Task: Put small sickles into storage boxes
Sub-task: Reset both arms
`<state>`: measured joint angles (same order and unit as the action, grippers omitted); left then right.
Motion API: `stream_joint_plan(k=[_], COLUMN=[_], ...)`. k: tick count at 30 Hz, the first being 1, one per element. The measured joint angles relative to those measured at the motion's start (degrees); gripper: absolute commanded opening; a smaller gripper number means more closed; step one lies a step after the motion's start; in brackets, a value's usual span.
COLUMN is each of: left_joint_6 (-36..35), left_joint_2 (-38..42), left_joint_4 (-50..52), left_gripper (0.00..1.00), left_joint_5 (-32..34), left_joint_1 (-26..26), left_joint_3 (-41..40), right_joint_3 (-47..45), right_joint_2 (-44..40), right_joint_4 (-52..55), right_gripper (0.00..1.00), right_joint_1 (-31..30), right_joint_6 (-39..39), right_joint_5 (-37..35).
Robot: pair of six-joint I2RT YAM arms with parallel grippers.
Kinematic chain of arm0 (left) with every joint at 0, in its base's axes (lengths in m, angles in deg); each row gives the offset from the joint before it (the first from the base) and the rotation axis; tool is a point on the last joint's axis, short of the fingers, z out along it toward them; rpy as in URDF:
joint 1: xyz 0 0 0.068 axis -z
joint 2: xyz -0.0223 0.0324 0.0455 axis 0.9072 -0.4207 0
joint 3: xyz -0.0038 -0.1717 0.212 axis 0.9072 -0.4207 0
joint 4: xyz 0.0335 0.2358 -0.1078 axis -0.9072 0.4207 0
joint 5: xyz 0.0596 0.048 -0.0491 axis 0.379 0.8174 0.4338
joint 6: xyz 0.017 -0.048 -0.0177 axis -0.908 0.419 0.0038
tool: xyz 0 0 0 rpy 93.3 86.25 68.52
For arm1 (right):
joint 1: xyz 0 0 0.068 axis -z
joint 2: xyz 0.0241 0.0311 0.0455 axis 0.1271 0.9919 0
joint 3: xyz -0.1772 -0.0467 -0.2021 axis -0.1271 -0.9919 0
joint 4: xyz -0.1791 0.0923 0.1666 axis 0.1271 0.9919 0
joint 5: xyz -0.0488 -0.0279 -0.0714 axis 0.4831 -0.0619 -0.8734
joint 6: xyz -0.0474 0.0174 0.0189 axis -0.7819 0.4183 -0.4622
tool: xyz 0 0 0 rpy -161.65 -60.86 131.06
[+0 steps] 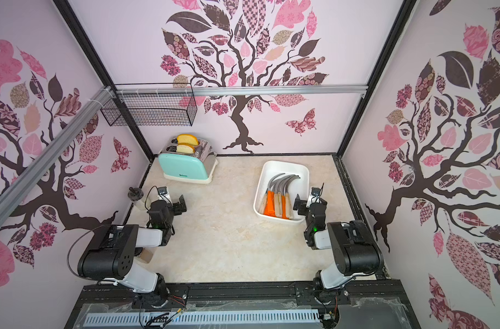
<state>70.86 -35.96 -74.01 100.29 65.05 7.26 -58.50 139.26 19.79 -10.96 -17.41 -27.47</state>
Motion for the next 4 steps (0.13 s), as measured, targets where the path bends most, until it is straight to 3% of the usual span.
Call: stream_joint_plan(k=[4], left_joint_6=[0.0], left_joint_2=[0.0], left_joint_4=[0.0], left_gripper=[0.98], left_joint_5=[0.0], left_joint_1=[0.0], left_joint_3=[0.0], right_joint_3=[0.0], right_joint_2=[0.0], right_joint_4=[0.0], right_gripper=[1.00], right_joint_1=[0.0], right_joint_6=[0.0], right_joint_5=[0.1])
